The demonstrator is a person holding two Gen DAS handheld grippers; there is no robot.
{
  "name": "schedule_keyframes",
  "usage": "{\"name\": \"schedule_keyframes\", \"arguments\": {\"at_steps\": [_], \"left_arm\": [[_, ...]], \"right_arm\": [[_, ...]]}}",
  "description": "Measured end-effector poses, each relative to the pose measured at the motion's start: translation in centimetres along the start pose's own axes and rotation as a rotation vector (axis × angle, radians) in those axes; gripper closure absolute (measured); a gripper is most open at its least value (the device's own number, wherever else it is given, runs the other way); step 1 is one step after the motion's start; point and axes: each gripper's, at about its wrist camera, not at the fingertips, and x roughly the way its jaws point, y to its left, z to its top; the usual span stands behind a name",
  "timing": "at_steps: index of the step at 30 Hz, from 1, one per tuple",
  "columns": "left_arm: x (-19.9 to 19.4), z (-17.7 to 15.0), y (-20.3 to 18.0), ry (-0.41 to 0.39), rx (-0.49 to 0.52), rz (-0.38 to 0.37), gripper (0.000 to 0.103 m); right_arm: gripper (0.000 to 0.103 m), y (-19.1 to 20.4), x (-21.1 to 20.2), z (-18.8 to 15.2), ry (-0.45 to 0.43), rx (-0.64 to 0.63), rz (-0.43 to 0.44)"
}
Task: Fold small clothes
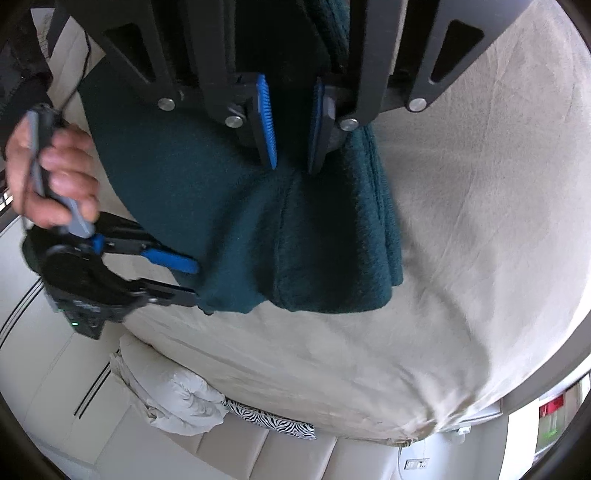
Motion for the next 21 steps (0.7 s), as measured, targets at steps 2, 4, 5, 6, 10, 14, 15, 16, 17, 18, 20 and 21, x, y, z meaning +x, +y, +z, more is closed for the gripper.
{"name": "schedule_keyframes", "arguments": {"at_steps": [2,4,5,6,10,14,15,16,17,18,20,21], "left_arm": [[0.0,0.0,0.1,-0.003,-0.008,-0.007,0.083],[0.0,-0.2,0.1,-0.009,-0.009,-0.007,0.083],[0.0,-0.4,0.1,-0.012,-0.011,-0.008,0.083],[-0.1,-0.4,0.2,-0.013,-0.019,-0.013,0.083],[-0.1,-0.5,0.8,-0.008,-0.053,-0.038,0.083],[-0.2,-0.5,0.7,-0.009,-0.046,-0.030,0.084],[-0.2,-0.5,0.7,-0.009,-0.046,-0.030,0.084],[-0.2,-0.5,0.7,-0.008,-0.047,-0.032,0.084],[-0.1,-0.4,0.8,-0.008,-0.046,-0.033,0.084],[-0.1,-0.4,0.7,-0.008,-0.043,-0.033,0.084],[0.0,-0.4,0.4,-0.009,-0.037,-0.028,0.084],[0.0,-0.4,0.4,-0.010,-0.035,-0.025,0.084]], "right_arm": [[0.073,-1.0,0.7,1.2,-0.016,0.024,-0.013],[0.087,-2.3,1.2,2.6,-0.028,0.041,-0.024],[0.100,-3.2,1.2,3.1,-0.025,0.070,-0.057],[0.101,-3.5,1.3,3.2,-0.023,0.088,-0.060],[0.092,-1.1,-0.8,2.8,-0.055,0.042,-0.021],[0.073,2.4,0.2,2.2,0.013,-0.047,0.076],[0.060,2.9,1.4,2.0,0.039,-0.068,0.063],[0.057,3.0,2.7,2.0,0.053,-0.095,0.026],[0.060,2.9,3.3,1.9,0.050,-0.121,-0.011],[0.061,2.8,3.7,2.1,0.040,-0.145,-0.040],[0.069,1.8,3.8,2.9,0.020,-0.115,-0.034],[0.070,1.4,3.8,3.5,0.020,-0.091,-0.029]]}}
